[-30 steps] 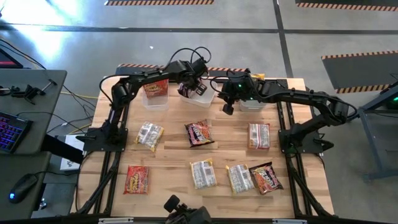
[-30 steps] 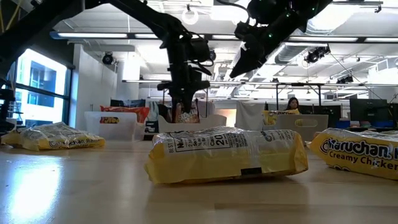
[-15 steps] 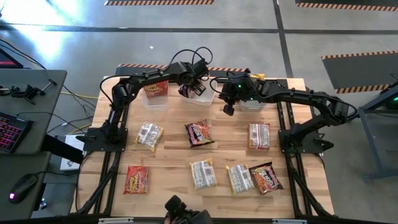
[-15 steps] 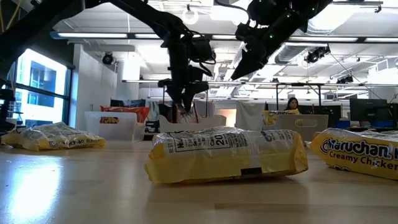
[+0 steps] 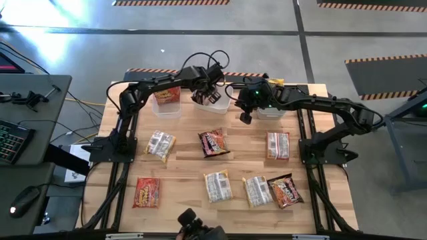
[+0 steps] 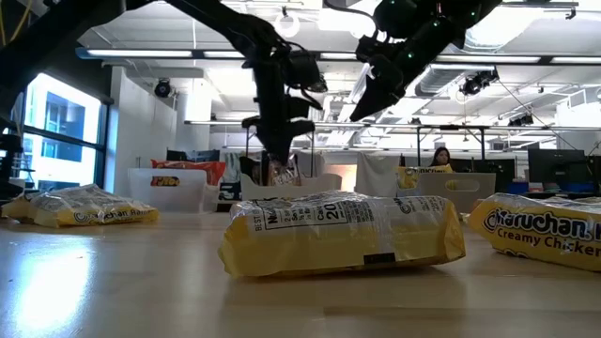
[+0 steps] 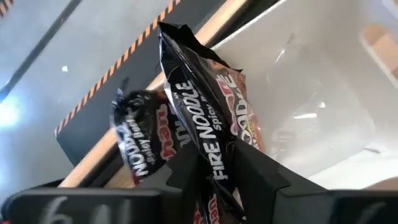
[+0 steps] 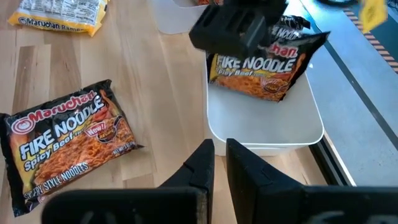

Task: Sort Maruchan noodles
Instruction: Put the black noodle pack into the white bin

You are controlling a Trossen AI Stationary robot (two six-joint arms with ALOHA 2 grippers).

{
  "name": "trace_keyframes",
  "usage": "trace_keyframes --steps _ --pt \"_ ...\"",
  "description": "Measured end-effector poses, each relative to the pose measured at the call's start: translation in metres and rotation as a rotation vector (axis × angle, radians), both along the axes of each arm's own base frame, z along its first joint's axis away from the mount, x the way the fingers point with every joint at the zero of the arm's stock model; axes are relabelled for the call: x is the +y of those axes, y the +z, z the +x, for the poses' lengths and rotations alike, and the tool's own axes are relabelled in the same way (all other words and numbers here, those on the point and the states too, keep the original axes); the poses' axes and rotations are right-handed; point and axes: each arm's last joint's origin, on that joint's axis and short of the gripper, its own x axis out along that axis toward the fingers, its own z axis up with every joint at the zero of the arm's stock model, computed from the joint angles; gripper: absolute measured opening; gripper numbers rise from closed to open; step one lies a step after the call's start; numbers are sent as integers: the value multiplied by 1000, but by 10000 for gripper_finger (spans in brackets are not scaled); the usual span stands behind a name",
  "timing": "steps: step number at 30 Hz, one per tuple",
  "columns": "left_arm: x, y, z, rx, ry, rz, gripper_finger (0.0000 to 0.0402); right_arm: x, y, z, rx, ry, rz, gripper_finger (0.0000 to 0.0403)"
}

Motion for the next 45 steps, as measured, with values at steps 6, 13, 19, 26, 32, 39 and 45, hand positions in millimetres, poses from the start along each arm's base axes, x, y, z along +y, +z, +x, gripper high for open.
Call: trace_keyframes --steps 6,13,19,26,32,39,45 --pt "0 8 1 -35 -19 25 55 0 -4 0 -1 1 -2 23" --pt "0 12 4 -65 -37 50 54 1 -20 -2 -27 -11 2 23" --pt "2 12 4 -72 -14 62 53 2 -29 -3 -67 -13 9 23" --pt "2 12 3 -63 -37 58 53 1 -28 -1 -101 -14 12 23" --pt "3 8 0 -45 -2 28 61 1 -27 -1 -111 -13 9 23" --pt "-2 -7 2 -51 47 0 87 1 -26 0 -125 -13 3 23" --pt "-2 -14 1 -43 58 20 104 1 -26 0 -126 -6 8 23"
